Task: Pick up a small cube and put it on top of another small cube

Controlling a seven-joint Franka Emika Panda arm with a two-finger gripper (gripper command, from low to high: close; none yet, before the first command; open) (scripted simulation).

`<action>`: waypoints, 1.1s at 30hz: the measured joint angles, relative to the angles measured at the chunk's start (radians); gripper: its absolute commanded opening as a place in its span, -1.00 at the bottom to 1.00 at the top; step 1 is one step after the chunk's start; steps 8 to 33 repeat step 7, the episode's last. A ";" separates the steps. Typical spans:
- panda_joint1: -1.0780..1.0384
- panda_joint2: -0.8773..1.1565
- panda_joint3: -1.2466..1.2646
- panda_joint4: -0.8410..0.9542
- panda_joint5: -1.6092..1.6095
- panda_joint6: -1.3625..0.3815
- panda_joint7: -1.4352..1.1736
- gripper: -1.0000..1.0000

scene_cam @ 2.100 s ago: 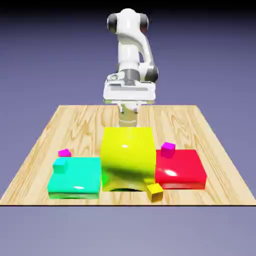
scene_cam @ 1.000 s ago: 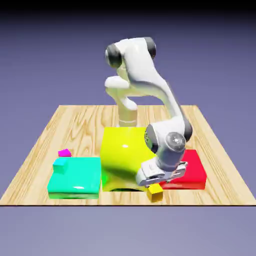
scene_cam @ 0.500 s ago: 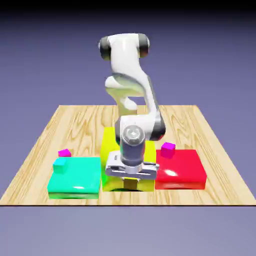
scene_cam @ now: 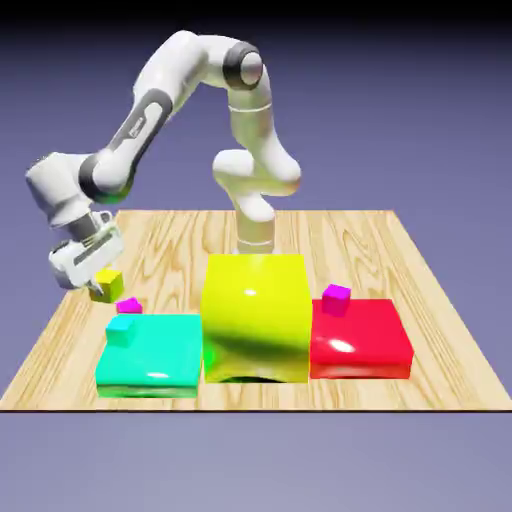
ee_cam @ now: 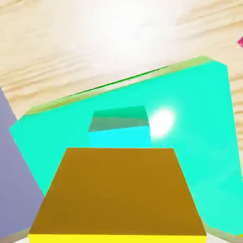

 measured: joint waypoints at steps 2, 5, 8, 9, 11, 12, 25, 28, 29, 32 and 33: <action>0.003 0.040 0.016 -0.023 0.035 0.057 -0.026 1.00; 0.001 0.010 0.004 -0.006 0.006 0.013 -0.005 1.00; -0.004 -0.050 -0.020 0.029 -0.047 -0.074 0.034 1.00; -0.004 -0.050 -0.020 0.029 -0.047 -0.074 0.034 1.00; -0.004 -0.050 -0.020 0.029 -0.047 -0.074 0.034 1.00; -0.004 -0.050 -0.020 0.029 -0.047 -0.074 0.034 1.00; -0.004 -0.050 -0.020 0.029 -0.047 -0.074 0.034 1.00; -0.004 -0.050 -0.020 0.029 -0.047 -0.074 0.034 1.00; -0.004 -0.050 -0.020 0.029 -0.047 -0.074 0.034 1.00; -0.004 -0.050 -0.020 0.029 -0.047 -0.074 0.034 1.00; -0.004 -0.050 -0.020 0.029 -0.047 -0.074 0.034 1.00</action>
